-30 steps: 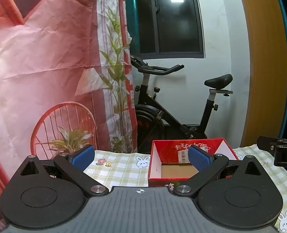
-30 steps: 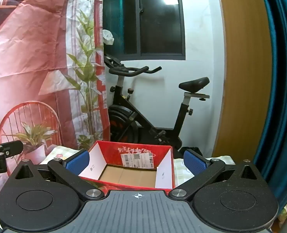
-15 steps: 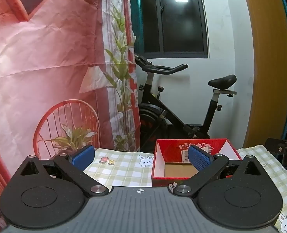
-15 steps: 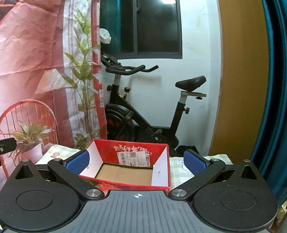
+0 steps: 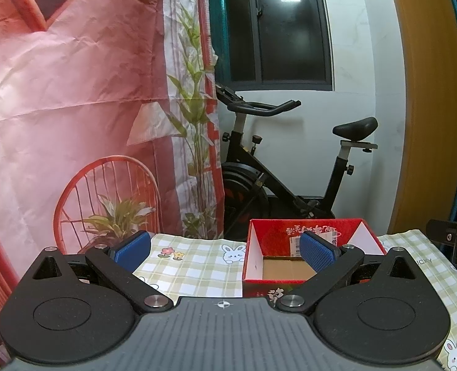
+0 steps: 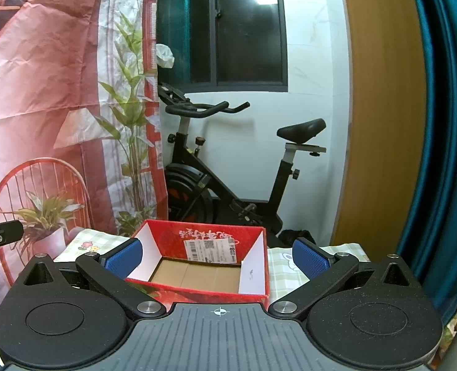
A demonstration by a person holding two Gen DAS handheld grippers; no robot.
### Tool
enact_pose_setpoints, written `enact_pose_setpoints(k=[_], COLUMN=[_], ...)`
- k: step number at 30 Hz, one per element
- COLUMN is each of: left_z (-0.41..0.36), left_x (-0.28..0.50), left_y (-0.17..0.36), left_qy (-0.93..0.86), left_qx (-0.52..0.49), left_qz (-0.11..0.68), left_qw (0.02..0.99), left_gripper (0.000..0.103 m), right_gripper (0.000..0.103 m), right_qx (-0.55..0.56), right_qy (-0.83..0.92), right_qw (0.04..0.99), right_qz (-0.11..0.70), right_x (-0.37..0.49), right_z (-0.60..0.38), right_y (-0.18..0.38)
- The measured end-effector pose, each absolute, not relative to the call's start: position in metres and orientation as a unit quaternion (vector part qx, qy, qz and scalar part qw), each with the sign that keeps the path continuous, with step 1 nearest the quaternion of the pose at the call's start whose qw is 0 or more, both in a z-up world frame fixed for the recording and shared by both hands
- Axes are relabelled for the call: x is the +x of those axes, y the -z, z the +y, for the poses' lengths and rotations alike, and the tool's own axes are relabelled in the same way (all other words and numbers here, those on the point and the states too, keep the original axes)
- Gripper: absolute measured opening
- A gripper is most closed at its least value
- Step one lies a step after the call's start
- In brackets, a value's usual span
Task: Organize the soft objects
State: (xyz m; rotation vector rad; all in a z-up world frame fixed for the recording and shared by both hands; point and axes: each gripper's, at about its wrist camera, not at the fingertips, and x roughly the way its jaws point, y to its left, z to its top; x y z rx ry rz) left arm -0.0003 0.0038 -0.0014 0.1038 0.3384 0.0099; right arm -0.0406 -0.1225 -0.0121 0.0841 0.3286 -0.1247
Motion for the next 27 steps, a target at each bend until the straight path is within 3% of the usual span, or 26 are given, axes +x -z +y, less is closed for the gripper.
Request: enact_pose_setpoints(k=[27], left_z=[0.0053], left_x=[-0.0001], left_y=[0.0038], left_qy=[0.002], left_qx=[0.055], left_qz=[0.168], left_qw=[0.984], left_gripper=[0.103], right_gripper=[0.103], right_qx=[0.043], right_qy=[0.062], right_qw=[0.984], right_qz=[0.163], right_x=[-0.0406], right_z=[-0.1257], right_y=[0.0148])
